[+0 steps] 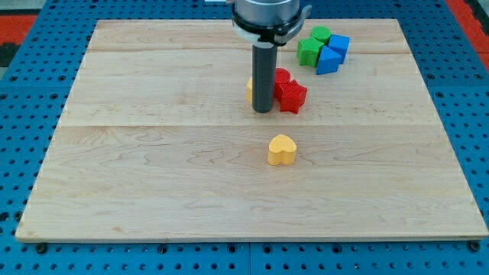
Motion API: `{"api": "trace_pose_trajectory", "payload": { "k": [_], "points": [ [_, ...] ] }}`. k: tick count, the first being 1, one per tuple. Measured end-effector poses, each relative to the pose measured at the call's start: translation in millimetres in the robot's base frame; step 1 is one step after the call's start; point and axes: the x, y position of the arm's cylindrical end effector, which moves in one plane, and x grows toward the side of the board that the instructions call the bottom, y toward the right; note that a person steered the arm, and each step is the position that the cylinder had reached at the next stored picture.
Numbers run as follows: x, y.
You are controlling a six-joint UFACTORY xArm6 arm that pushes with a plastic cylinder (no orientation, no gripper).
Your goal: Separate the green circle from the green star
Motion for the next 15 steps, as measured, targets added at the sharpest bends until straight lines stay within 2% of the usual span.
{"api": "trace_pose_trajectory", "payload": {
  "k": [2, 5, 7, 8, 9, 10, 13, 15],
  "points": [
    [-23.1, 59.8],
    [-54.3, 63.6],
    [-98.8, 108.3],
    [-109.0, 136.6],
    [-110.2, 204.7],
    [-147.1, 243.0],
    [-167.1, 178.8],
    [-196.8, 181.6]
  ]
}}
